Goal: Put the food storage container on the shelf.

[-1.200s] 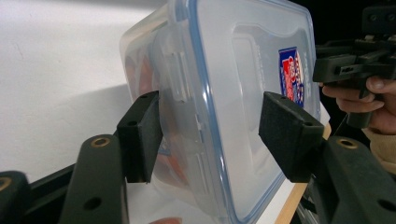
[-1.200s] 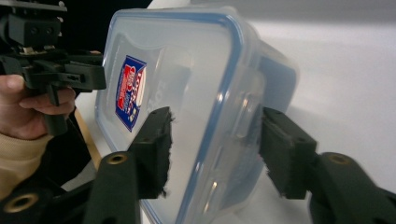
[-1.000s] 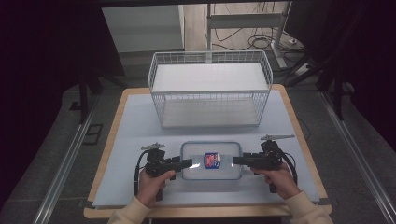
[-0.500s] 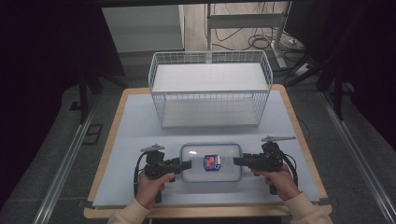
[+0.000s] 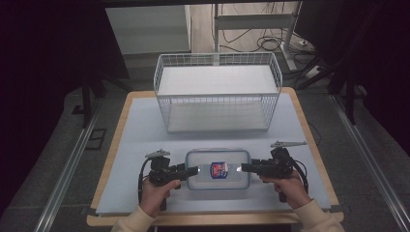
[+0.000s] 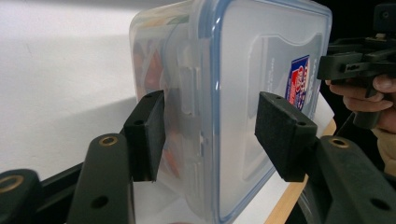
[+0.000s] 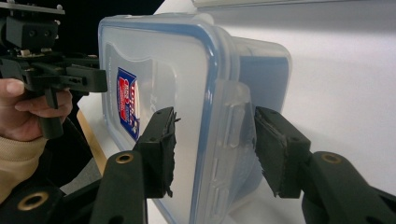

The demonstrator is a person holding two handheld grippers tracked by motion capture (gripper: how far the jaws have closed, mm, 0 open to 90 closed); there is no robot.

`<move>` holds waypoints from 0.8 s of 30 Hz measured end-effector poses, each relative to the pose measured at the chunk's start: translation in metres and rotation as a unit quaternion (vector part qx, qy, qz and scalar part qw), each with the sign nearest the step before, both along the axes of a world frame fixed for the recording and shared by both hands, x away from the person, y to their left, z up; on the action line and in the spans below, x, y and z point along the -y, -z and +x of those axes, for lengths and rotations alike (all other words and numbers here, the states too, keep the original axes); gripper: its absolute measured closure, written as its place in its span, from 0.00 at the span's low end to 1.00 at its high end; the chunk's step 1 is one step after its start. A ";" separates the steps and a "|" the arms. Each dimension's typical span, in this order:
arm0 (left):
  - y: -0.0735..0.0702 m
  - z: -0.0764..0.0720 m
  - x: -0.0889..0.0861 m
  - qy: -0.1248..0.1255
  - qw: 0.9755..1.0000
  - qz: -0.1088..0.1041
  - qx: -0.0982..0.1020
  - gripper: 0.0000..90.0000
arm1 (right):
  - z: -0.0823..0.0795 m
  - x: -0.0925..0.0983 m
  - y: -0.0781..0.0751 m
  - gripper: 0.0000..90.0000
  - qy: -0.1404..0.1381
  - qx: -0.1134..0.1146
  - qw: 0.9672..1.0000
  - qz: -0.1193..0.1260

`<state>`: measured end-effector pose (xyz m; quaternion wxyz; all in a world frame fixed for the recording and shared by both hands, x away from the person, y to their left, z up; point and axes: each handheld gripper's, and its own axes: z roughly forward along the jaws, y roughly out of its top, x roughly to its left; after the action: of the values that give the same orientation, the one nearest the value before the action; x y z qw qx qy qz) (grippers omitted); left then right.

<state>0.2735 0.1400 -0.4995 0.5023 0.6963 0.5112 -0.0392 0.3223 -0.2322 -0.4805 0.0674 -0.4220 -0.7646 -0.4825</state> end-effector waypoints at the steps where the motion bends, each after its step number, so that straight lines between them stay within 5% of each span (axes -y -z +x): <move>1: 0.000 0.000 0.000 0.000 1.000 0.000 0.000 0.49 | 0.000 0.000 0.000 0.56 0.001 0.000 1.000 0.001; 24: -0.011 -0.002 -0.001 -0.001 1.000 -0.005 0.023 0.50 | 0.001 0.002 -0.007 0.56 -0.002 0.015 1.000 0.015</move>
<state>0.2715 0.1414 -0.4886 0.5171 0.6940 0.5004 -0.0250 0.3230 -0.2342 -0.4732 0.0630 -0.4122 -0.7589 -0.5002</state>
